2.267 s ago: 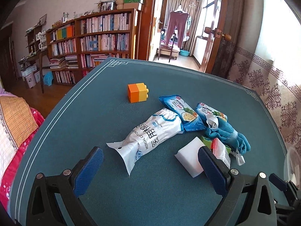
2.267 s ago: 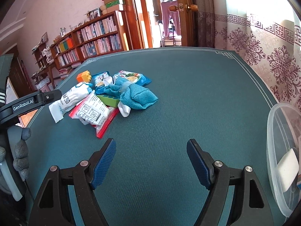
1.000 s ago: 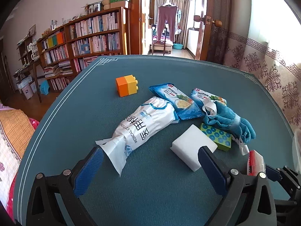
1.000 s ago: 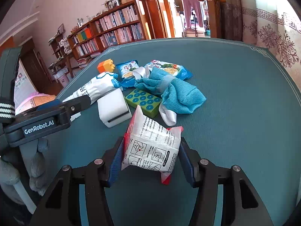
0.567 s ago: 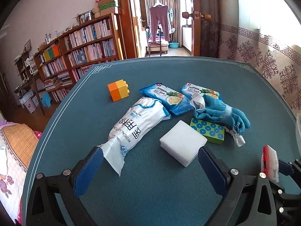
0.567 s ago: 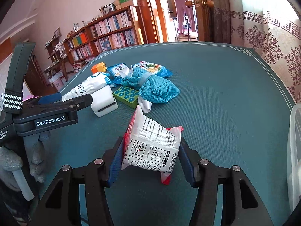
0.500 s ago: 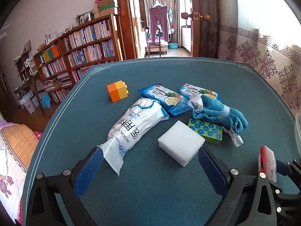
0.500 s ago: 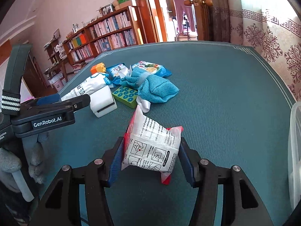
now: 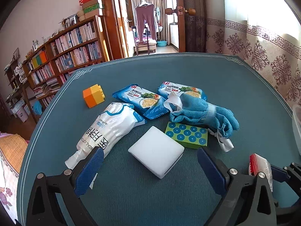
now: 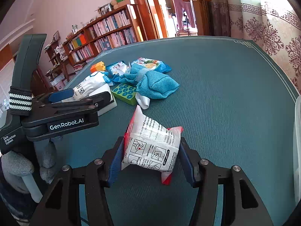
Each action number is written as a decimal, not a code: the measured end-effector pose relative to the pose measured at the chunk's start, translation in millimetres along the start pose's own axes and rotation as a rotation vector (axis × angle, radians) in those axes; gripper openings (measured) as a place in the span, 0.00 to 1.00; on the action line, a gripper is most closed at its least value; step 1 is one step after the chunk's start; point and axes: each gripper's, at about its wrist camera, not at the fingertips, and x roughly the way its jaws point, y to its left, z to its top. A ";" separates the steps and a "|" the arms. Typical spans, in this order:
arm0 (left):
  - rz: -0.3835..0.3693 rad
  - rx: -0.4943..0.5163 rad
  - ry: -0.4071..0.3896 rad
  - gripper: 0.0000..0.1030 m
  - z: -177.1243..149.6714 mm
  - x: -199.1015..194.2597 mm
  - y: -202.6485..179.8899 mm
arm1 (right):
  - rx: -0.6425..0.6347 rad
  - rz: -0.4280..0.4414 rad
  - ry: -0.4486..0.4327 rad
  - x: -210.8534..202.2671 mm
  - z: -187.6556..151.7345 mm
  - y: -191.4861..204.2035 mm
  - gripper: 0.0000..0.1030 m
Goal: Organize objects
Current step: 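Grasp the second white sponge with the left gripper while the right gripper holds the packet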
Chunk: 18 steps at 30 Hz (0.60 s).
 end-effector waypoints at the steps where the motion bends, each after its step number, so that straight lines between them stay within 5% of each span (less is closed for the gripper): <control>1: -0.006 -0.007 0.011 0.94 -0.5 3.9 0.3 | 0.001 0.000 0.000 -0.1 0.0 0.1 0.55; 7: -0.042 -0.056 0.080 0.85 -2.2 24.1 10.2 | 0.001 -0.001 0.002 0.4 -0.1 -0.7 0.55; 18: -0.090 -0.028 0.070 0.65 -4.2 20.7 6.3 | -0.001 -0.005 0.003 1.3 -0.8 -2.5 0.55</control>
